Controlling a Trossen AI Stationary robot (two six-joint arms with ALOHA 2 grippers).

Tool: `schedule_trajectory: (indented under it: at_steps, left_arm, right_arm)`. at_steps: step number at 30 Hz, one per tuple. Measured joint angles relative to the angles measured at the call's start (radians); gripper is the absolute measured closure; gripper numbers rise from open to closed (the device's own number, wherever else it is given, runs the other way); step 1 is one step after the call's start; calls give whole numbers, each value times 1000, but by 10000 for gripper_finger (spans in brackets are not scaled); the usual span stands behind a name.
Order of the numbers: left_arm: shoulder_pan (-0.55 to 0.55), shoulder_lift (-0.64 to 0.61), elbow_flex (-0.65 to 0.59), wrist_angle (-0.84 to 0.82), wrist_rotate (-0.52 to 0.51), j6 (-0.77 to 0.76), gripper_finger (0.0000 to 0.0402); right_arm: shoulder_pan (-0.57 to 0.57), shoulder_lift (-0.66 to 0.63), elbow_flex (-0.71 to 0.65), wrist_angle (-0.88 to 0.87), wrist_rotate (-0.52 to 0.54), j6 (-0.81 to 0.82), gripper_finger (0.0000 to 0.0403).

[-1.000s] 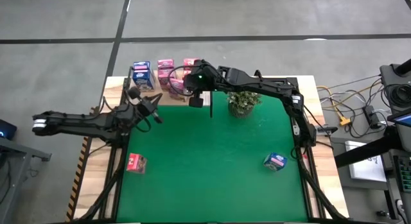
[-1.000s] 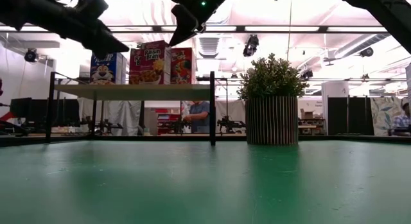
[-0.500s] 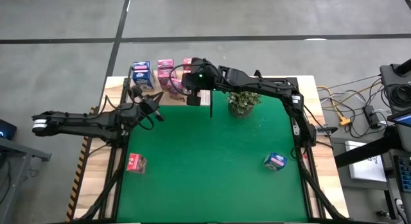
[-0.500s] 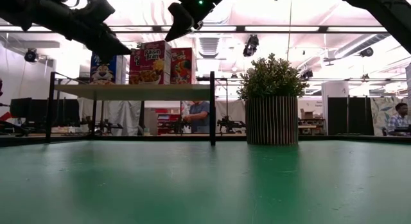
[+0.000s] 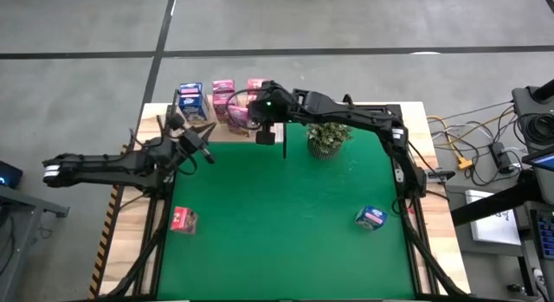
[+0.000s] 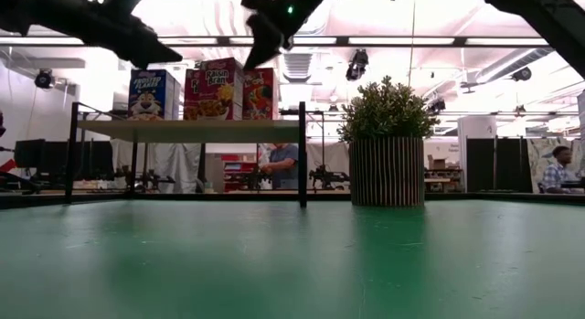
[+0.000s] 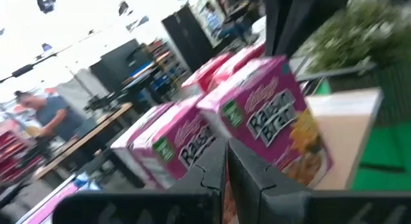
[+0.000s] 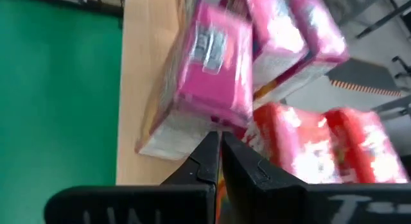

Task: Stack cereal on shelf
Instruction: Put the pink cereal box on the shelf

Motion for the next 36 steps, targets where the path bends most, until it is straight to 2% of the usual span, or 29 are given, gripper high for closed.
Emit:
schedule_trajectory:
  at_steps: [11,16,28,36]
  left_arm:
    - [0,-77,1,8,77,-28,402]
    - [0,-116,1,17,82,-57,402]
    - [0,-207,1,20,309,-110,402]
    - [0,-231,1,11,315,-126,402]
  right_arm:
    - [-6,21,-15,139,-1,-58,394]
    - [-6,27,-15,173,-8,-61,394]
    - [-5,67,-16,260,-7,-87,394]
    - [-5,68,-16,262,-7,-87,394]
